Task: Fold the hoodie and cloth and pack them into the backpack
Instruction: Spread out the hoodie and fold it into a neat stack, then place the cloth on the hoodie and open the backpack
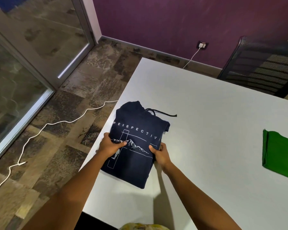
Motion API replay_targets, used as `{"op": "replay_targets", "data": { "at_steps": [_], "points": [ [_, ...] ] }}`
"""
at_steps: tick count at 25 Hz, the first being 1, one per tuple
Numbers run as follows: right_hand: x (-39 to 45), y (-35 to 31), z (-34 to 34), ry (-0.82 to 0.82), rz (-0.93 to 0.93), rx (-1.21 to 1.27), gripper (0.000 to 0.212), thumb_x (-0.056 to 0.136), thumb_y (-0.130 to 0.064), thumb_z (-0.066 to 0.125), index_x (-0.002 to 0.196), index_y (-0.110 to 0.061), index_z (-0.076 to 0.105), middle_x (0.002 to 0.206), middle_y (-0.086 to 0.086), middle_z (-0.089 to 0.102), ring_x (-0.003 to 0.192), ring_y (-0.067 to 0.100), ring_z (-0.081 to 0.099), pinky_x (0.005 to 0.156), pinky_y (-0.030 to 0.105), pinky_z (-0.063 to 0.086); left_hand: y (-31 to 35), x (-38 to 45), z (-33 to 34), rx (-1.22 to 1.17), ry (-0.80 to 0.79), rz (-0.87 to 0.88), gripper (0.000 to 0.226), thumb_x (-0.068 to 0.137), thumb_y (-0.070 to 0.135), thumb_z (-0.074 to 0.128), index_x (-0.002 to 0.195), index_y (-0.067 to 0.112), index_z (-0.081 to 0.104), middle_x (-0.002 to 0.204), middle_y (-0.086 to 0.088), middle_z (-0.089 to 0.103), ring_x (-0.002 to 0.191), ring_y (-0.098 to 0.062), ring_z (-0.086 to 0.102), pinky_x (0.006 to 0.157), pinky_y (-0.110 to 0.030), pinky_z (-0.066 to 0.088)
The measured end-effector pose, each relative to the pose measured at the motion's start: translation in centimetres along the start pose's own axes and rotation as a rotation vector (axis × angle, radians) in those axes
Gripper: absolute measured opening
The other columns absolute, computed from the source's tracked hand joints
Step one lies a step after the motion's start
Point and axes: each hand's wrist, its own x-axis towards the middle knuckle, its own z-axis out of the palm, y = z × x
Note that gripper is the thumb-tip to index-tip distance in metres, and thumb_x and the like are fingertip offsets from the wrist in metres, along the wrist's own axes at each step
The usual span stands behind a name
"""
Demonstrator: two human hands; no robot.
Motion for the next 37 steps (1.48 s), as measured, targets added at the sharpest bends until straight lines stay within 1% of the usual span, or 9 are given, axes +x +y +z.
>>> {"op": "replay_targets", "data": {
  "at_steps": [3,6,10,15,20,22,24,28,37],
  "points": [
    [0.3,0.4,0.3,0.082,-0.046,-0.154,0.052,0.09,-0.03,0.073,0.131,-0.014,0.045,0.123,0.003,0.063,0.105,0.023,0.064,0.093,0.035,0.052,1.0,-1.4,1.9,0.372,0.249,0.287,0.091,0.082,0.044,0.075,0.152,0.018,0.024,0.155,-0.007,0.034,0.146,-0.029,0.03,0.116,-0.062,0.019],
    [0.3,0.8,0.3,0.096,-0.064,-0.187,0.057,0.088,-0.034,0.074,0.131,-0.012,0.043,0.118,0.004,0.062,0.102,0.023,0.062,0.091,0.033,0.05,0.8,-3.3,4.5,0.477,0.207,0.559,0.076,0.094,0.051,0.054,0.157,0.023,0.02,0.165,-0.001,0.02,0.154,-0.021,0.011,0.122,-0.056,0.007],
    [0.2,1.5,-1.1,0.09,-0.093,-0.325,0.061,0.086,-0.038,0.076,0.129,-0.012,0.042,0.104,0.001,0.062,0.094,0.021,0.063,0.085,0.032,0.051,-3.3,-5.4,7.5,0.682,0.153,0.54,0.09,0.091,0.077,0.024,0.16,0.023,0.004,0.168,-0.001,0.002,0.155,-0.024,-0.003,0.12,-0.054,-0.002],
    [0.4,1.8,-2.6,0.048,-0.146,-0.471,0.055,0.083,-0.037,0.079,0.121,-0.014,0.046,0.095,-0.001,0.06,0.085,0.017,0.059,0.076,0.028,0.045,-3.0,-5.5,7.1,0.741,0.099,0.498,0.096,0.084,0.083,0.012,0.158,0.026,-0.009,0.167,-0.001,-0.009,0.152,-0.023,-0.014,0.119,-0.056,-0.007],
    [-1.1,3.3,-4.7,0.017,-0.322,-0.41,0.038,0.088,-0.032,0.075,0.116,-0.015,0.055,0.089,0.0,0.064,0.075,0.014,0.061,0.071,0.016,0.048,0.1,-7.2,8.5,0.605,0.008,0.249,0.095,0.093,0.069,0.039,0.157,0.024,-0.015,0.165,-0.004,-0.02,0.152,-0.029,-0.02,0.119,-0.061,-0.005],
    [-2.4,4.6,-6.1,0.017,-0.389,-0.332,0.026,0.093,-0.032,0.069,0.113,-0.018,0.059,0.085,0.001,0.067,0.071,0.02,0.064,0.072,0.029,0.055,2.1,-8.6,9.9,0.529,0.016,0.196,0.096,0.094,0.058,0.05,0.158,0.023,-0.013,0.166,-0.007,-0.017,0.152,-0.032,-0.018,0.119,-0.06,-0.003],
    [-3.7,5.7,-7.8,0.041,-0.41,-0.266,0.02,0.096,-0.031,0.065,0.112,-0.019,0.062,0.085,0.0,0.07,0.072,0.019,0.067,0.073,0.037,0.058,3.4,-10.4,11.5,0.439,0.009,0.257,0.094,0.095,0.047,0.057,0.158,0.025,-0.008,0.167,-0.007,-0.013,0.153,-0.032,-0.013,0.122,-0.056,0.001],
    [-5.8,7.0,-12.9,0.107,-0.463,-0.218,0.012,0.098,-0.023,0.062,0.106,-0.016,0.068,0.093,-0.003,0.075,0.081,0.013,0.072,0.07,0.029,0.058,4.9,-13.7,15.4,0.123,-0.083,0.386,0.092,0.093,0.027,0.065,0.158,0.034,0.001,0.167,0.005,0.002,0.154,-0.023,0.006,0.124,-0.051,0.015],
    [-8.7,8.3,-29.7,0.309,-0.468,-0.255,0.011,0.098,-0.014,0.057,0.104,-0.016,0.066,0.091,0.006,0.073,0.082,0.021,0.071,0.077,0.033,0.057,8.8,-17.2,26.7,0.302,-0.246,0.421,0.093,0.091,0.033,0.065,0.158,0.035,0.001,0.167,0.005,0.01,0.154,-0.021,0.012,0.121,-0.05,0.021]
  ]
}}
